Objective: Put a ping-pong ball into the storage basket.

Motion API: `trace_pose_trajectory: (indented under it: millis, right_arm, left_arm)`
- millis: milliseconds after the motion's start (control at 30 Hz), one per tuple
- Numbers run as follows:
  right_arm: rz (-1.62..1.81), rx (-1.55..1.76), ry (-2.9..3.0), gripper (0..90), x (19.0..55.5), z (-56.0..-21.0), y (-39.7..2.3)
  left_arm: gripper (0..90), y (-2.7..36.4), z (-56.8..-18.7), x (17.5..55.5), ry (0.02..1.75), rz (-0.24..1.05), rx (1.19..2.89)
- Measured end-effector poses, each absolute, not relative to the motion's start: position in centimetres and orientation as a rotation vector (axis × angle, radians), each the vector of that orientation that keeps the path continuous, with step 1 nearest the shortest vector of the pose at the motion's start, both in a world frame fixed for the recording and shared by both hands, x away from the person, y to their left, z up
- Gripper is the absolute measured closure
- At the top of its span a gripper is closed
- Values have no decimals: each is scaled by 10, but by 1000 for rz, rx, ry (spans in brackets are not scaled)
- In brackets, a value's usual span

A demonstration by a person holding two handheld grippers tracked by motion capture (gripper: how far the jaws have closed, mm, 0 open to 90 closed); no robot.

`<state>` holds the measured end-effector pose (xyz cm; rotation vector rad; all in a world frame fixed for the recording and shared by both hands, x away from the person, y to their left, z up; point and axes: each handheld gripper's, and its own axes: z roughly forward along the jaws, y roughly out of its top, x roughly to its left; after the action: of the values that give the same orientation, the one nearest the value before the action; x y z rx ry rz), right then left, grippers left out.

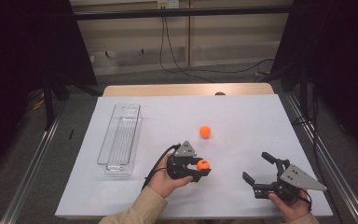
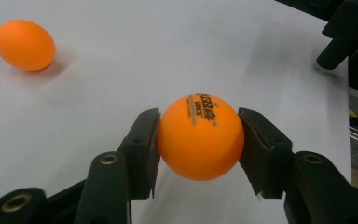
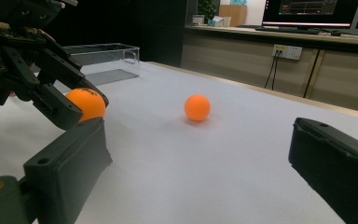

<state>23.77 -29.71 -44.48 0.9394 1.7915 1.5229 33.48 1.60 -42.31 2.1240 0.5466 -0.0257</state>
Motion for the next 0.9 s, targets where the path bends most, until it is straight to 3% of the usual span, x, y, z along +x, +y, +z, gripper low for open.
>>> trace_pose_trajectory:
  millis: [900]
  right_arm:
    - [1523,937,1795,39,238,-445,-297]
  left_arm:
    - [509,31,-416,342,589,-9,2111]
